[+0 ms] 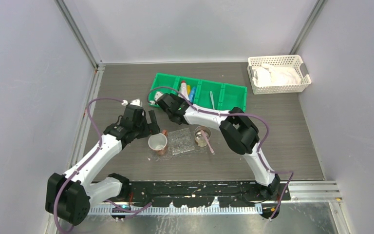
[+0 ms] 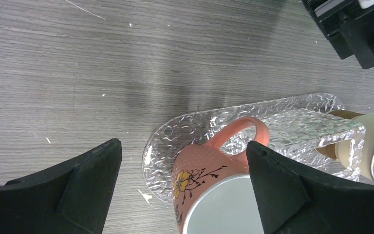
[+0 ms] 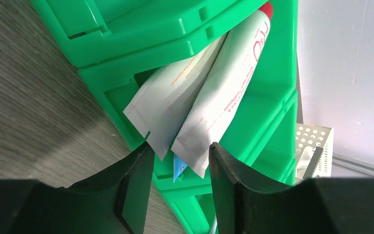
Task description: Prepare toiletry sets of a toothbrush and toothpaste on the tray
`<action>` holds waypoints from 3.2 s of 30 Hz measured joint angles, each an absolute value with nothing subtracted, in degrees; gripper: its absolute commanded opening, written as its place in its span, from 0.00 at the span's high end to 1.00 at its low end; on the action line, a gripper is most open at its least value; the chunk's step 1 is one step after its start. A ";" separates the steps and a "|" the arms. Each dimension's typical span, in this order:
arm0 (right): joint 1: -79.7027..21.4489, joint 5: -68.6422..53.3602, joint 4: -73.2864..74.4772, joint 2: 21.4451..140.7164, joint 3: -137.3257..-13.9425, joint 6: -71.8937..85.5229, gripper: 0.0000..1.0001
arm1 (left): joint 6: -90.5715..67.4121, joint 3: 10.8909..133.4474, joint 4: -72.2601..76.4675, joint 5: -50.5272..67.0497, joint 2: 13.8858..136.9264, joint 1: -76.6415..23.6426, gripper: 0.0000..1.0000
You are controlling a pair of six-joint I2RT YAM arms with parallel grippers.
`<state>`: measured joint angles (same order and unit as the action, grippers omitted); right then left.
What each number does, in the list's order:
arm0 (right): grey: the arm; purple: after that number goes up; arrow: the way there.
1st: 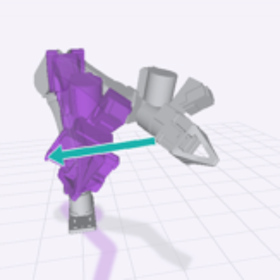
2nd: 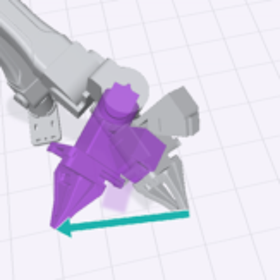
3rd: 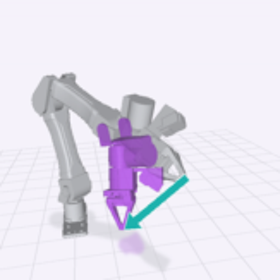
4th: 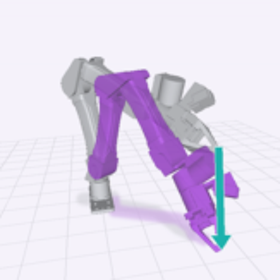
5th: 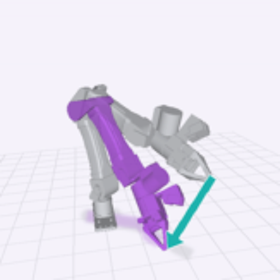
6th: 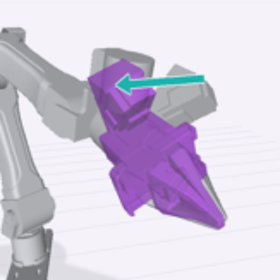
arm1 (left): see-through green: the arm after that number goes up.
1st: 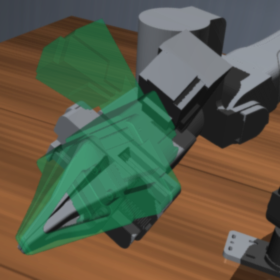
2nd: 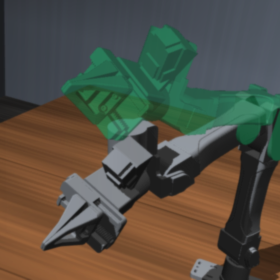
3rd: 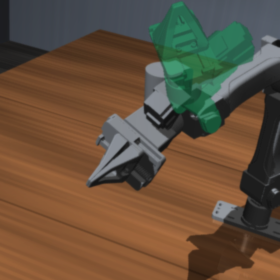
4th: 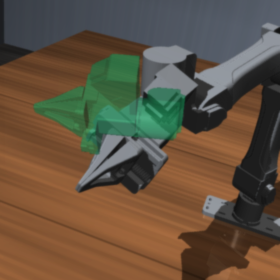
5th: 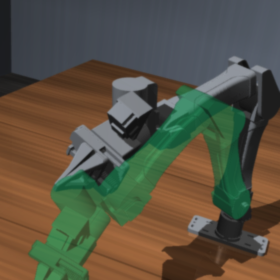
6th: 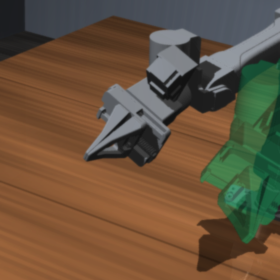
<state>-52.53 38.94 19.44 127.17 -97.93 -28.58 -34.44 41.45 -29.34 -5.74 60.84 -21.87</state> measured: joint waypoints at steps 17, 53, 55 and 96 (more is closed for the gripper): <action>-52.10 42.04 13.52 127.13 -97.47 -29.69 0.55 | -34.04 39.92 -27.90 -4.45 60.84 -21.30 0.00; -44.14 29.17 36.38 120.92 -115.63 -6.96 0.99 | -34.04 39.27 -26.72 -4.38 60.90 -21.26 0.00; -43.86 27.75 39.57 120.92 -118.87 -5.69 0.99 | -34.04 39.27 -26.72 -4.38 60.90 -21.26 0.00; -35.22 14.11 42.98 125.16 -118.74 5.43 0.61 | -34.04 39.27 -26.63 -3.95 61.06 -21.23 0.00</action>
